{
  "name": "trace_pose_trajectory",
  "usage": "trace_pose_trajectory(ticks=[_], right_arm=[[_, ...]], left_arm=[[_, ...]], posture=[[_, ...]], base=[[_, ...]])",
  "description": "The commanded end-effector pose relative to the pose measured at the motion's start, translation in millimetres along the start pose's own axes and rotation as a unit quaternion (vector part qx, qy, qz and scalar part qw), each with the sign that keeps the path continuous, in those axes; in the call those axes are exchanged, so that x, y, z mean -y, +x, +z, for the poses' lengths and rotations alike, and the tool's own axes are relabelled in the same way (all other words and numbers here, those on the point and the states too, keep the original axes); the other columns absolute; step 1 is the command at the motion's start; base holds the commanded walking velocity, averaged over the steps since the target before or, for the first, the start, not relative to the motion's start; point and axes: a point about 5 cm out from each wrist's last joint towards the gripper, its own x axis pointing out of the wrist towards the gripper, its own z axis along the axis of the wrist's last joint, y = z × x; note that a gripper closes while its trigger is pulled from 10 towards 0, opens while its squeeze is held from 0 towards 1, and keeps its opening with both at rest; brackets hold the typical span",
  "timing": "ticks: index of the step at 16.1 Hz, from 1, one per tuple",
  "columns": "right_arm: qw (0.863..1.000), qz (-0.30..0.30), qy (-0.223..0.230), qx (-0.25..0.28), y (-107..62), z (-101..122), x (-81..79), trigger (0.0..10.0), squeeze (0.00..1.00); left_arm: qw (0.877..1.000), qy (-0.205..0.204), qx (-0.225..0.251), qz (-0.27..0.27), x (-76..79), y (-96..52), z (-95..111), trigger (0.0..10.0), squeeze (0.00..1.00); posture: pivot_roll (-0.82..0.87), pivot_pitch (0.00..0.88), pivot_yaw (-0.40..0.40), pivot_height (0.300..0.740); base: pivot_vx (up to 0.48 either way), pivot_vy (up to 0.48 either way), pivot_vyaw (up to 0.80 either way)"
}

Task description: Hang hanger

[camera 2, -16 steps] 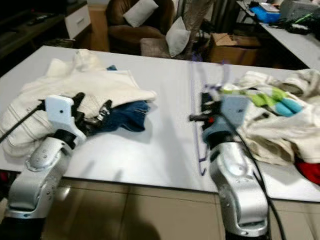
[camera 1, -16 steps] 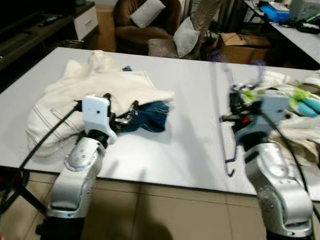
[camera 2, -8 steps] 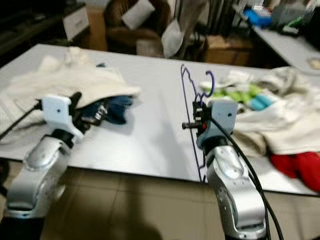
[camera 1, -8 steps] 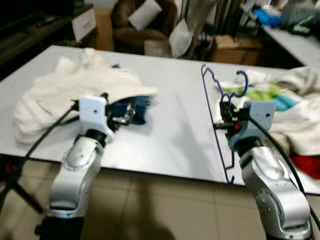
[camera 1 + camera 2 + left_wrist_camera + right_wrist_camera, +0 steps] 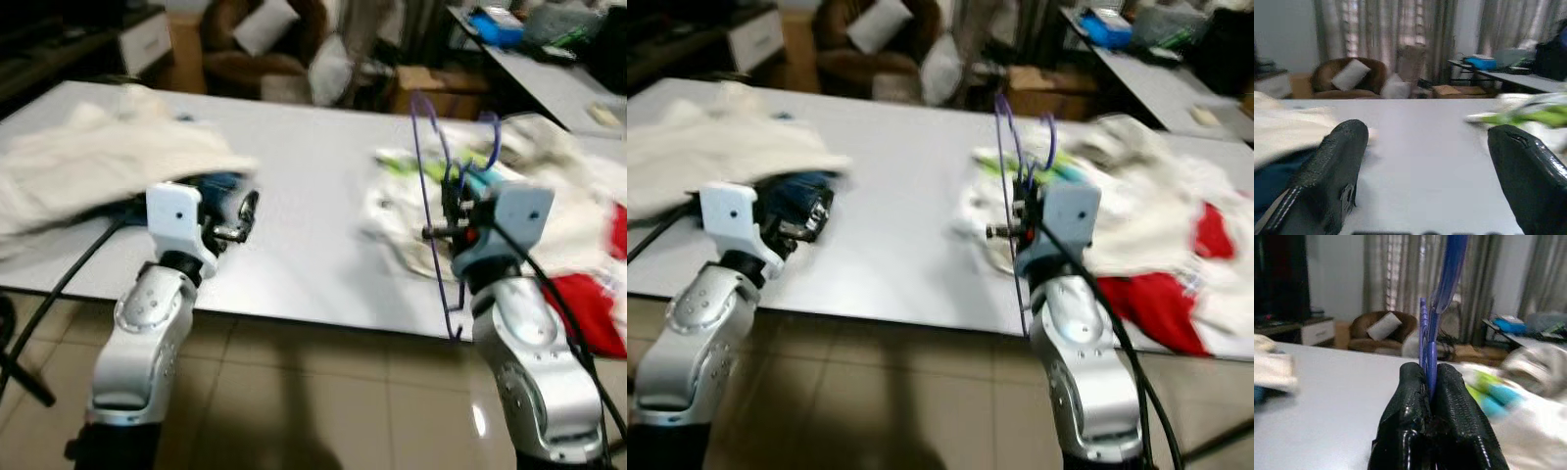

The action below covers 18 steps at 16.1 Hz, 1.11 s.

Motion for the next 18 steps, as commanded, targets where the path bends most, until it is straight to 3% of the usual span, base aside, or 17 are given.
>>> trace_pose_trajectory(ticks=[1,6,8,10,14,18], right_arm=[[1.0,0.005,0.011,-0.01,0.5,-2,0.9,10.0,0.0],[1.0,0.006,0.026,-0.01,-1.6,-4,-0.9,10.0,0.0],[0.998,-0.002,0.042,-0.043,-3.6,-13,2.3,10.0,0.0],[0.998,-0.027,0.039,-0.044,-3.8,-14,7.6,10.0,0.0],[0.997,-0.008,0.043,-0.057,-3.6,-16,8.1,10.0,0.0],[0.999,0.009,0.02,-0.049,-3.0,-17,8.2,10.0,0.0]], left_arm=[[1.0,0.008,0.006,-0.01,4.4,1.7,4,10.0,0.5],[1.0,0.008,0.006,-0.014,4.6,2.8,4,10.0,0.5],[1.0,-0.006,-0.006,-0.02,7.2,1.8,1,10.0,0.32],[1.0,-0.006,-0.005,-0.013,4.8,1.7,1,10.0,0.3],[1.0,0.002,-0.006,-0.015,2.6,0.7,0,10.0,0.27],[1.0,-0.005,-0.013,-0.002,-1.9,0.7,-1,10.0,0.29]], posture=[[-0.06,0.0,-0.024,0.74],[-0.06,0.0,-0.014,0.74],[-0.07,0.0,-0.014,0.74],[-0.07,0.0,-0.015,0.74],[-0.07,0.0,-0.016,0.74],[-0.07,0.0,-0.023,0.74]], base=[[0.0,-0.319,0.0],[0.0,-0.316,0.0],[0.0,0.0,-0.8],[0.0,0.0,-0.8],[0.0,0.0,-0.77],[0.201,0.0,-0.1]])
